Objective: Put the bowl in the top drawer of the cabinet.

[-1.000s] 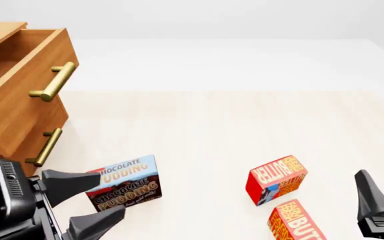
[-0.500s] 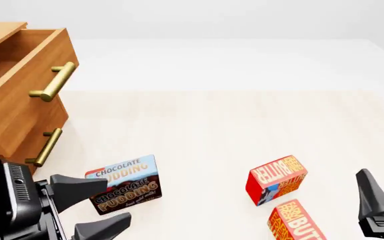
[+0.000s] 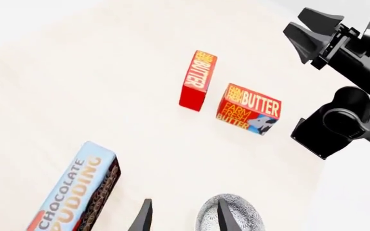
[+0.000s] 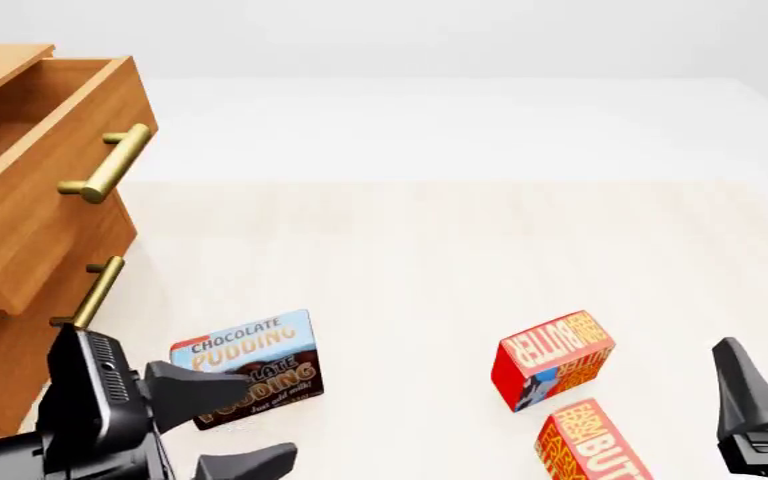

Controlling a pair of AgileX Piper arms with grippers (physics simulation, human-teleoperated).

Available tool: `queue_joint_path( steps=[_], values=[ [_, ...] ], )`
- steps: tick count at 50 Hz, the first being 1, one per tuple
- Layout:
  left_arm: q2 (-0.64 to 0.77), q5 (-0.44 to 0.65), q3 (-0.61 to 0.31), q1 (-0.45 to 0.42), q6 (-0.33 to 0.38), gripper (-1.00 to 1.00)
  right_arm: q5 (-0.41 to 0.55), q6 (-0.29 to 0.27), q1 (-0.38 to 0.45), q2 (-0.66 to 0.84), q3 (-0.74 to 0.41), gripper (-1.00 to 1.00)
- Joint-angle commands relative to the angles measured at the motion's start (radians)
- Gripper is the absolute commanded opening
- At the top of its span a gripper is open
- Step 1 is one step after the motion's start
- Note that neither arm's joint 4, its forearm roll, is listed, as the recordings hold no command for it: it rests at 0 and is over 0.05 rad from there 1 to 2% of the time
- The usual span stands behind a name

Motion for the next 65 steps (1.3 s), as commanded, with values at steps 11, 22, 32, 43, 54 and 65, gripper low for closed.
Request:
queue_joint_path(
  steps=[11,22,32,43,54,65],
  values=[
    [0.146,-0.050,0.039,-0.101,-0.106,1.00,-0.003,0.001,0.000,0.000,0.000,1.00],
    [0.226,-0.123,0.091,-0.156,-0.175,1.00,-0.005,0.000,0.002,0.000,0.000,1.00],
    [0.283,-0.177,0.118,-0.179,-0.206,1.00,-0.005,0.000,0.001,0.000,0.000,1.00],
    [0.291,-0.190,0.129,-0.183,-0.215,1.00,-0.004,0.000,0.000,0.000,0.000,1.00],
    [0.335,-0.288,0.186,-0.182,-0.238,1.00,-0.001,-0.004,-0.002,0.000,0.000,1.00],
    [0.374,-0.342,0.193,-0.183,-0.229,1.00,0.005,-0.009,-0.007,0.000,0.000,1.00]
  ],
)
